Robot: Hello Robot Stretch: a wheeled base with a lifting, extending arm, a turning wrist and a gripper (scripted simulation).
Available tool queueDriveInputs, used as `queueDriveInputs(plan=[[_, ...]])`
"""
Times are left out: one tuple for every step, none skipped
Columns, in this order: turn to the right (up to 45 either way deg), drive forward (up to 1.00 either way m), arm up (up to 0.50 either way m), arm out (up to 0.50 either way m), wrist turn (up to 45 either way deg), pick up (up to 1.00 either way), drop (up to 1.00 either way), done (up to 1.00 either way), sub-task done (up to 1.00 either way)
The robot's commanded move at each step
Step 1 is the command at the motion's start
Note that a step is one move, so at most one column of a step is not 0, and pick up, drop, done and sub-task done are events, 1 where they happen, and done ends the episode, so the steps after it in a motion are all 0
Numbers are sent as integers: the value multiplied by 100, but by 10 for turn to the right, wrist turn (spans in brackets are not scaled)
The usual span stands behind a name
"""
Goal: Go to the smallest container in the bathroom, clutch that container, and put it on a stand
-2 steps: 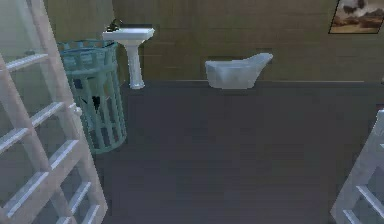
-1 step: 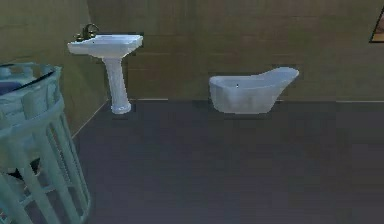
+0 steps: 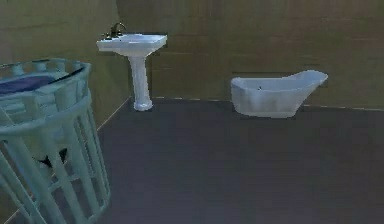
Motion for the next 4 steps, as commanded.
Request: queueDriveInputs(plan=[[0, 15, 0, 0, 0, 0, 0, 0, 0], [450, 0, 0, 0, 0, 0, 0, 0, 0], [240, 0, 0, 0, 0, 0, 0, 0, 0], [0, 30, 0, 0, 0, 0, 0, 0, 0]])
